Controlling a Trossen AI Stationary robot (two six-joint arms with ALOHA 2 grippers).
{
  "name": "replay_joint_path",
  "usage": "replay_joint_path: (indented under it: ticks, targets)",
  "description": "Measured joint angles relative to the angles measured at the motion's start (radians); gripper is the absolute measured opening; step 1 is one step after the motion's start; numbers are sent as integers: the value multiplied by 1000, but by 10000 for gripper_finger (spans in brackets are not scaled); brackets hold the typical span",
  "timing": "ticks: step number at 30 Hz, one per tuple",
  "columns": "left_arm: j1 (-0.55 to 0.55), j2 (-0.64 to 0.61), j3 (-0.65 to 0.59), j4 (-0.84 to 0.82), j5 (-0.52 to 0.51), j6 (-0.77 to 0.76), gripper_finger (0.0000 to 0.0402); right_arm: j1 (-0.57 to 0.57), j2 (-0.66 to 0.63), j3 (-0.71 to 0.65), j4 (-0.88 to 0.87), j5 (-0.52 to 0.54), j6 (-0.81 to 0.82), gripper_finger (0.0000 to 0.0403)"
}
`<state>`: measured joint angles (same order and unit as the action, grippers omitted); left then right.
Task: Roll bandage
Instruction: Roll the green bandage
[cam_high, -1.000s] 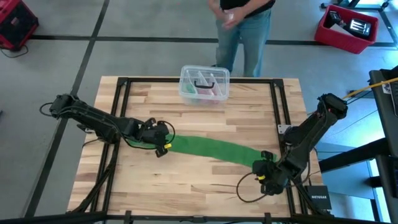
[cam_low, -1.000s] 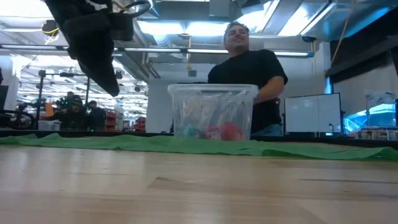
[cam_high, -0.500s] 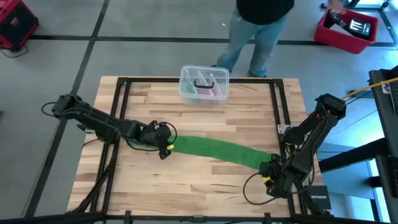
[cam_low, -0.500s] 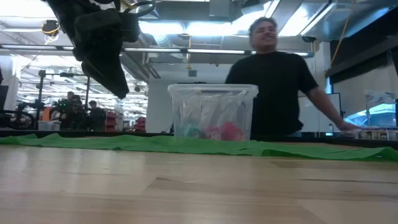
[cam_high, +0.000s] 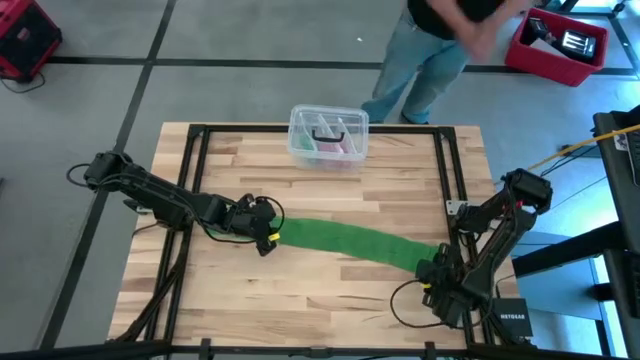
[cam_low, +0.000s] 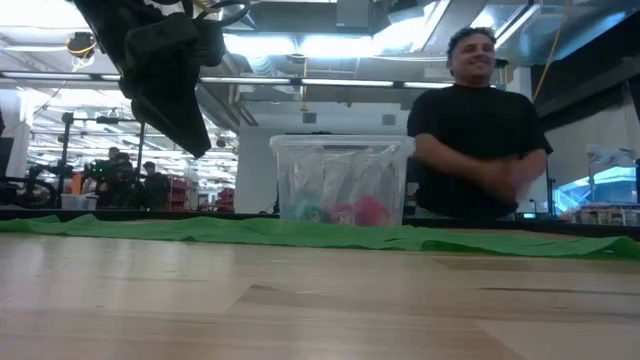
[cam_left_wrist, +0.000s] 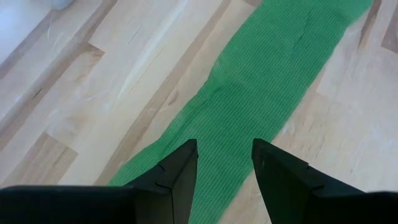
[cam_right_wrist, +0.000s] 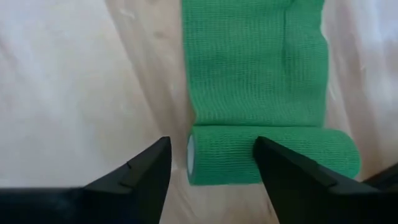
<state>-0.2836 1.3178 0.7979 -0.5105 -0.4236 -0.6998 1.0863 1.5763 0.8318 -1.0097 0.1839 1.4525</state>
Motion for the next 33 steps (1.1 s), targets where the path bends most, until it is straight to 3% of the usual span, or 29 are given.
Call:
replay_joint_path:
  ticks: [9,28,33]
  targets:
    - [0,0,0,-1,-10,0,148,1,16,-1,-26,1,14,192]
    - [0,0,0,3,-30,0,148,1,18,-5,-42,75,-35,10]
    - [0,0,0,3,-33,7,148,1,18,-5,-42,83,-62,6]
